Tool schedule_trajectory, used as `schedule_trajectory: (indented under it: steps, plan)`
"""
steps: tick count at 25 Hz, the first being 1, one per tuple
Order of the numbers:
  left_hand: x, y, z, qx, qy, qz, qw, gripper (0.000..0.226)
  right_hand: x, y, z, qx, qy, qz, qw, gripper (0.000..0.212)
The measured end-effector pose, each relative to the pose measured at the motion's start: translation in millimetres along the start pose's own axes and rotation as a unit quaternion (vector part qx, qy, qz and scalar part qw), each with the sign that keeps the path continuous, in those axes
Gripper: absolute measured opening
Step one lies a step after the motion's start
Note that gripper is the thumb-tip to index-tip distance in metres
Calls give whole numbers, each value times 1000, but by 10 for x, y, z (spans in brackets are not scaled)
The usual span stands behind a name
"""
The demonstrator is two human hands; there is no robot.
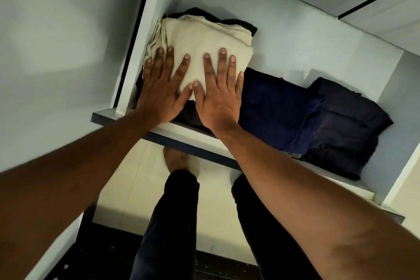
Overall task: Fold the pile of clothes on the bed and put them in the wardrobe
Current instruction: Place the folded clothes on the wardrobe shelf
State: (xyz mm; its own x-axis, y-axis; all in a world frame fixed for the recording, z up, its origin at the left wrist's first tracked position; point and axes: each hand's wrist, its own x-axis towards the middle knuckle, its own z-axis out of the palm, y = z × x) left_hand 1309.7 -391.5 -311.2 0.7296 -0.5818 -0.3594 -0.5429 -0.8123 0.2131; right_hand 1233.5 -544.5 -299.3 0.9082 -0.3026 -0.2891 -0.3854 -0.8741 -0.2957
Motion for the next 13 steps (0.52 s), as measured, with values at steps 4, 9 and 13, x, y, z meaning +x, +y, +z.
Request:
schedule_trajectory:
  steps: [4, 9, 13]
  plan:
    - [-3, 11, -30, -19, -10, -10, 1000, 71, 14, 28, -34, 30, 6, -22, 999, 63]
    - [-140, 190, -289, -214, -10, -130, 968, 66, -9, 48, -357, 89, -91, -31, 991, 70]
    - [-786, 623, -445, -385, 67, -312, 866, 30, -86, 209, -881, 120, -230, -97, 961, 57]
